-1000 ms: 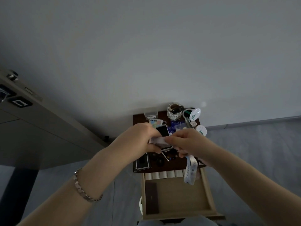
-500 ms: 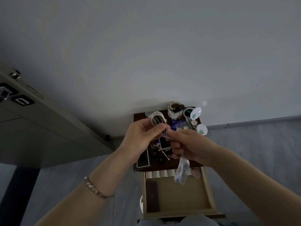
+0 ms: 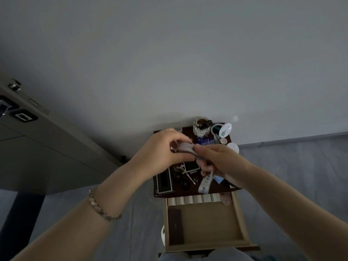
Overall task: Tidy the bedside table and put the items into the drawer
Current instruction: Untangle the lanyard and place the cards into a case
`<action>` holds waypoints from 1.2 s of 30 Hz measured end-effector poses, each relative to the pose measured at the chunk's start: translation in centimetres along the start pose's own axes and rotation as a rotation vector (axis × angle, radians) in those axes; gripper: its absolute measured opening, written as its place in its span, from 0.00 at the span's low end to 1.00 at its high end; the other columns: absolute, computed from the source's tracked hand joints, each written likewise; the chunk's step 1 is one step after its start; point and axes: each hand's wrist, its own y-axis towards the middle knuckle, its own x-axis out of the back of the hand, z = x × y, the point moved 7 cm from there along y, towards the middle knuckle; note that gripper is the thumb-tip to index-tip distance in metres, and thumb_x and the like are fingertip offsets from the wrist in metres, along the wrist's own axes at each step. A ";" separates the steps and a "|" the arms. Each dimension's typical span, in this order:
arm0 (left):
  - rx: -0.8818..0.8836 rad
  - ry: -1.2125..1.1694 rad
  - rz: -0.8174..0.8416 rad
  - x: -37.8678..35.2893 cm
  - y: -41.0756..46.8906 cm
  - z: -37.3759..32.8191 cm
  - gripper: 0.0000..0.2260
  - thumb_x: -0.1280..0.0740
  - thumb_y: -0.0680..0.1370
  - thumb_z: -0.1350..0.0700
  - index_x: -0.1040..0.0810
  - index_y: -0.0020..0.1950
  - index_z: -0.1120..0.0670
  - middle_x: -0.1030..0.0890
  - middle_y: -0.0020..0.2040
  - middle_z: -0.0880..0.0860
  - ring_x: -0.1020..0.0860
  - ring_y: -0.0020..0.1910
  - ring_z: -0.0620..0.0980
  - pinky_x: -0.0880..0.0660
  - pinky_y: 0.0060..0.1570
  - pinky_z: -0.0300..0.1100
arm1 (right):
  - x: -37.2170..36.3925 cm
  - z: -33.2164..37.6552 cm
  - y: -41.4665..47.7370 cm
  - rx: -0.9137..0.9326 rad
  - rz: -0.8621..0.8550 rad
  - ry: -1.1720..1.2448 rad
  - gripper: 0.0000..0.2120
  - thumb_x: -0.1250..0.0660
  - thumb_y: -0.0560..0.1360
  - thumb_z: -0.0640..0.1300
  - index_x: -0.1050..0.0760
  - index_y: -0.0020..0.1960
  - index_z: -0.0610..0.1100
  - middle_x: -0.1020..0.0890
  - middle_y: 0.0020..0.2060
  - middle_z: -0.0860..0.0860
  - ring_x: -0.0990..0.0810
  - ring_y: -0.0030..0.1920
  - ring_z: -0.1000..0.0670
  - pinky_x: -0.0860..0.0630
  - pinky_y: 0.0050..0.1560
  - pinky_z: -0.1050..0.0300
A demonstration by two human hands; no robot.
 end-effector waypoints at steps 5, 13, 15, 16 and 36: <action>0.295 -1.104 0.070 -3.8 -0.8 1.0 0.15 0.29 0.62 0.51 0.18 0.48 0.51 0.16 0.50 0.50 0.19 0.41 0.46 0.21 0.45 0.39 | -2.0 -0.2 0.4 0.000 0.149 0.477 0.13 0.41 0.73 0.52 0.25 0.39 0.45 0.31 0.27 0.52 0.34 0.25 0.57 0.27 0.34 0.61; 0.336 -0.900 -0.091 -3.5 -1.7 3.1 0.14 0.32 0.66 0.51 0.20 0.49 0.56 0.16 0.45 0.53 0.17 0.47 0.49 0.21 0.49 0.40 | -0.5 -2.6 0.0 -0.117 0.093 0.093 0.10 0.41 0.77 0.46 0.26 0.43 0.41 0.26 0.27 0.53 0.28 0.27 0.56 0.24 0.44 0.56; 0.274 -0.669 -0.053 -2.7 -1.8 2.7 0.12 0.31 0.65 0.50 0.20 0.47 0.51 0.16 0.45 0.51 0.18 0.48 0.46 0.22 0.50 0.37 | 0.6 -2.5 -0.1 -0.138 0.043 -0.099 0.10 0.40 0.77 0.45 0.25 0.41 0.42 0.26 0.26 0.53 0.27 0.27 0.56 0.24 0.47 0.55; 0.246 -0.556 -0.024 -2.4 -1.8 2.5 0.10 0.30 0.66 0.50 0.20 0.46 0.49 0.16 0.44 0.50 0.18 0.46 0.44 0.23 0.49 0.34 | 1.1 -2.3 -0.2 -0.143 0.022 -0.196 0.11 0.39 0.77 0.46 0.26 0.39 0.43 0.26 0.25 0.53 0.26 0.28 0.55 0.23 0.46 0.56; 0.308 -1.119 -0.031 -4.1 -1.4 1.6 0.14 0.33 0.67 0.56 0.22 0.51 0.58 0.16 0.47 0.51 0.18 0.48 0.47 0.21 0.47 0.39 | -1.3 -0.4 -0.1 -0.109 0.166 0.410 0.12 0.36 0.71 0.48 0.25 0.47 0.40 0.25 0.33 0.49 0.27 0.31 0.55 0.23 0.36 0.61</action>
